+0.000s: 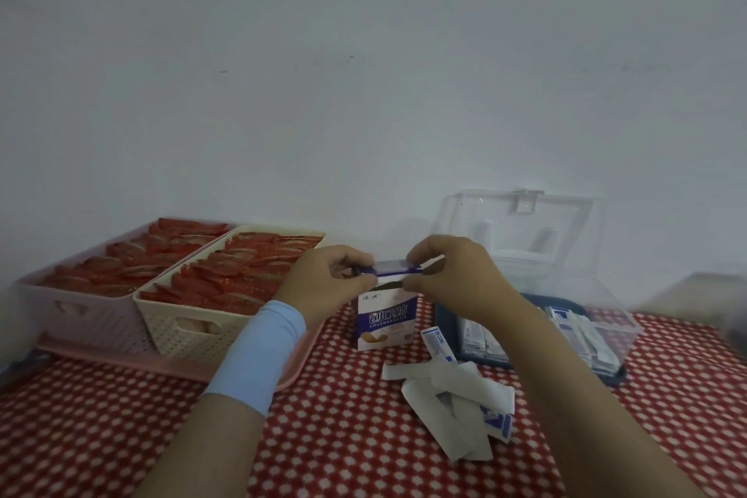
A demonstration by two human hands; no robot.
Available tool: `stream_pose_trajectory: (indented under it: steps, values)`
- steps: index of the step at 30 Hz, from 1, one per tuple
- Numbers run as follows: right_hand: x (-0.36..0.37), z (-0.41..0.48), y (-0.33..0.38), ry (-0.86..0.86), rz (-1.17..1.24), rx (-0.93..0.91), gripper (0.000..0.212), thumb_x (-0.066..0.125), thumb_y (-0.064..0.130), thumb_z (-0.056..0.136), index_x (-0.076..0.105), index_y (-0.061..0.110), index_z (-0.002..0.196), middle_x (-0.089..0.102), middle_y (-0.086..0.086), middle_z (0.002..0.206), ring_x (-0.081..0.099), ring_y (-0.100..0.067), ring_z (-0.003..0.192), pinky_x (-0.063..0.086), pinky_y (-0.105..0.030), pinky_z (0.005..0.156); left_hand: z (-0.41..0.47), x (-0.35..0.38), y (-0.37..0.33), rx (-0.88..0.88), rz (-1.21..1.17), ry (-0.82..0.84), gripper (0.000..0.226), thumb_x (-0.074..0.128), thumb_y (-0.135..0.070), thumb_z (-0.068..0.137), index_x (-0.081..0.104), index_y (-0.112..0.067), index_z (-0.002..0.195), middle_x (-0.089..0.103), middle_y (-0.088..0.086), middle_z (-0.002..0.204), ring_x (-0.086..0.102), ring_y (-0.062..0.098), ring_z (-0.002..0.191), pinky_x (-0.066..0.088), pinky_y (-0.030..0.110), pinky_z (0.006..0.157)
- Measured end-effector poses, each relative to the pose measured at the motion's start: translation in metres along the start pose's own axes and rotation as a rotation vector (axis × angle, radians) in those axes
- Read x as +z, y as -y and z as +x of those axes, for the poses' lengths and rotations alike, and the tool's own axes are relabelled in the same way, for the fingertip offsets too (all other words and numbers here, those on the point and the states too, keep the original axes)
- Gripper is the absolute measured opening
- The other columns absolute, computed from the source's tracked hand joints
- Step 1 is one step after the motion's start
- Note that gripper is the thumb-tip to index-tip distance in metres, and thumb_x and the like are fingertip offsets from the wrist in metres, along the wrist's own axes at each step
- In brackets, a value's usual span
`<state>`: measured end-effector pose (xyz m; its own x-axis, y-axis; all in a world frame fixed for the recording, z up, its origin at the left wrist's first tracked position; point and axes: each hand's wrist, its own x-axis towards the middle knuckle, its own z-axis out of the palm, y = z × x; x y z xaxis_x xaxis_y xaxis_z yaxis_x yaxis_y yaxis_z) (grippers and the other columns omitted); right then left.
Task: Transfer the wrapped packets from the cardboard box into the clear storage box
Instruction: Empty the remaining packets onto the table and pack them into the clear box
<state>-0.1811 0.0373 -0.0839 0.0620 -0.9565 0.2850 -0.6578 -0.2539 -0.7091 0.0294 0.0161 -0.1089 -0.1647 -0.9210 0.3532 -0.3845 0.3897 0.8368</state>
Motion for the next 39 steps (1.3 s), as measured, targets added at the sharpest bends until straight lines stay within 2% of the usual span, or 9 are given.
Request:
stream_pose_trajectory:
  steps: [4,6,10,15,21,26,28,32,39]
  values:
    - [0.002,0.002,-0.002,0.015,-0.026,0.027,0.012,0.076,0.018,0.088,0.071,0.029,0.091,0.073,0.002,0.098,0.069,-0.013,0.087,0.061,-0.025,0.065,-0.001,-0.001,-0.001,0.004,0.058,0.022,0.017,0.079,-0.008,0.078,0.072,-0.02,0.087,0.072,-0.01,0.112,0.062,-0.014,0.097,0.05,0.01,0.084]
    - [0.002,0.003,-0.002,0.009,-0.042,0.02,0.01,0.075,0.018,0.089,0.073,0.028,0.091,0.073,0.001,0.098,0.069,-0.013,0.088,0.061,-0.025,0.066,0.0,-0.003,-0.002,-0.012,0.077,0.026,0.016,0.081,-0.011,0.077,0.072,-0.021,0.086,0.07,-0.011,0.114,0.063,-0.005,0.102,0.053,0.022,0.091]
    - [0.003,0.005,-0.003,-0.002,-0.102,0.007,0.012,0.074,0.02,0.089,0.079,0.023,0.099,0.073,0.003,0.106,0.067,-0.012,0.091,0.061,-0.025,0.071,0.001,-0.007,-0.008,-0.033,0.199,0.036,0.016,0.084,-0.02,0.075,0.075,-0.026,0.087,0.069,-0.012,0.117,0.065,0.006,0.105,0.054,0.023,0.088]
    - [0.006,0.004,-0.002,0.026,-0.151,-0.036,0.015,0.072,0.022,0.091,0.08,0.021,0.104,0.07,0.003,0.112,0.064,-0.014,0.097,0.06,-0.027,0.076,0.0,-0.012,-0.012,-0.017,0.303,0.063,0.013,0.084,-0.025,0.076,0.079,-0.03,0.087,0.07,-0.011,0.118,0.064,-0.002,0.095,0.041,0.003,0.073]
    - [0.003,0.0,0.0,0.063,-0.238,-0.093,0.016,0.066,0.024,0.094,0.078,0.025,0.105,0.065,0.005,0.115,0.061,-0.012,0.1,0.058,-0.024,0.077,-0.001,-0.012,-0.015,0.031,0.426,0.101,0.019,0.083,-0.026,0.077,0.08,-0.03,0.095,0.068,-0.014,0.121,0.06,-0.004,0.094,0.037,0.004,0.077]
    - [0.011,-0.006,0.005,0.127,-0.229,-0.175,0.058,0.054,0.02,0.094,0.042,0.026,0.15,0.053,0.007,0.144,0.049,-0.016,0.128,0.047,-0.03,0.1,-0.002,-0.011,-0.018,0.075,0.447,0.127,0.015,0.082,-0.023,0.078,0.079,-0.029,0.091,0.07,-0.016,0.105,0.061,-0.001,0.091,0.045,0.016,0.085]
    - [0.017,-0.007,0.008,0.146,-0.282,-0.223,0.065,0.056,0.021,0.094,0.035,0.027,0.155,0.059,0.009,0.139,0.05,-0.016,0.125,0.044,-0.036,0.107,-0.002,-0.01,-0.019,0.084,0.445,0.129,0.017,0.082,-0.02,0.078,0.076,-0.031,0.089,0.069,-0.017,0.099,0.061,-0.001,0.093,0.045,0.017,0.084]
    - [0.016,-0.006,0.013,0.077,-0.391,-0.265,0.05,0.064,0.026,0.092,0.055,0.032,0.141,0.068,0.008,0.112,0.054,-0.017,0.11,0.042,-0.045,0.104,-0.004,-0.01,-0.015,0.059,0.431,0.117,0.028,0.081,-0.019,0.078,0.064,-0.032,0.094,0.062,-0.021,0.1,0.056,-0.004,0.098,0.043,0.012,0.074]
    - [0.002,-0.013,0.021,0.199,-0.35,-0.187,0.012,0.073,0.029,0.085,0.08,0.037,0.092,0.073,0.017,0.095,0.063,-0.007,0.091,0.049,-0.038,0.098,-0.004,-0.007,-0.028,0.04,0.478,0.197,0.031,0.046,-0.015,0.095,0.074,-0.026,0.098,0.063,-0.008,0.112,0.057,0.01,0.105,0.045,0.03,0.095]
